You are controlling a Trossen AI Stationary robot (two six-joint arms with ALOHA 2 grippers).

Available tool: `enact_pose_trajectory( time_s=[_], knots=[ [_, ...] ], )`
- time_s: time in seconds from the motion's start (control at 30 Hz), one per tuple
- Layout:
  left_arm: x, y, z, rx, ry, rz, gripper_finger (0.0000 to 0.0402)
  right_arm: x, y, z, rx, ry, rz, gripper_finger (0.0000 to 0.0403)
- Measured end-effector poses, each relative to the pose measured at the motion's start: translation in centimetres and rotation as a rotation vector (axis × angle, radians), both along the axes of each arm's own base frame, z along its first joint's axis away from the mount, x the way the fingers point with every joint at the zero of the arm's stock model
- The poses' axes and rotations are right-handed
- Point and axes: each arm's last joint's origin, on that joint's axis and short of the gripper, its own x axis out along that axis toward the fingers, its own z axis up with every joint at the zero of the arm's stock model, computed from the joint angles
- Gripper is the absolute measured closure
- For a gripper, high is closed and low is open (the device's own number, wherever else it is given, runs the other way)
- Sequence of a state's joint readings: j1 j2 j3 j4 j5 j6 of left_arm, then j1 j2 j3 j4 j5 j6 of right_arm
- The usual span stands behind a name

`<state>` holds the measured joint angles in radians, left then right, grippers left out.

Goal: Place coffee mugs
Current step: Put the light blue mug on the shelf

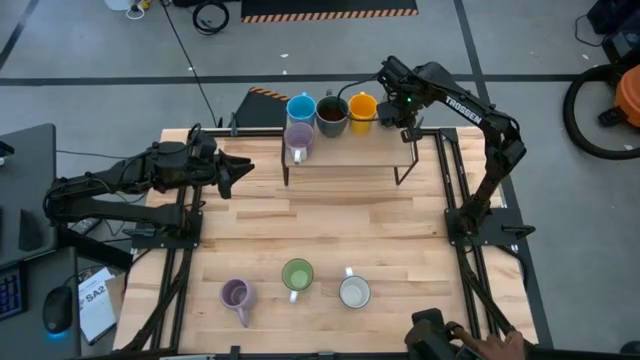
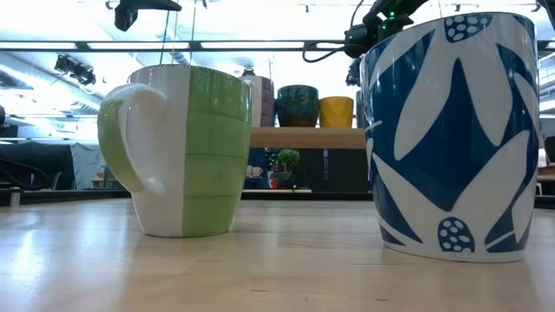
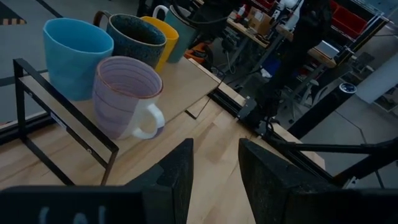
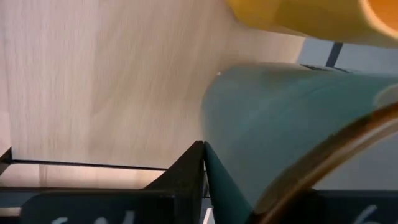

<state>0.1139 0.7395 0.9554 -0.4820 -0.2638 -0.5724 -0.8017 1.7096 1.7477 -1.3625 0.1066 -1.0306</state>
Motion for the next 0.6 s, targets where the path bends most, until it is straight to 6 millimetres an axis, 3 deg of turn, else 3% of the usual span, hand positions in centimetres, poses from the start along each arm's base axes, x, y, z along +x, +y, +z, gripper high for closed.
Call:
enact_pose_trajectory(
  time_s=[0.33, 0.6],
  knots=[
    [0.0, 0.0, 0.0, 0.0, 0.0, 0.0, 0.0269, 0.06, 0.03, -0.04, 0.007, -0.011, -0.034, 0.0278],
    [0.0, 0.0, 0.0, -0.001, 0.0, 0.0, 0.0269, 0.74, 0.7, -0.04, -0.006, -0.006, -0.047, 0.0268]
  ],
)
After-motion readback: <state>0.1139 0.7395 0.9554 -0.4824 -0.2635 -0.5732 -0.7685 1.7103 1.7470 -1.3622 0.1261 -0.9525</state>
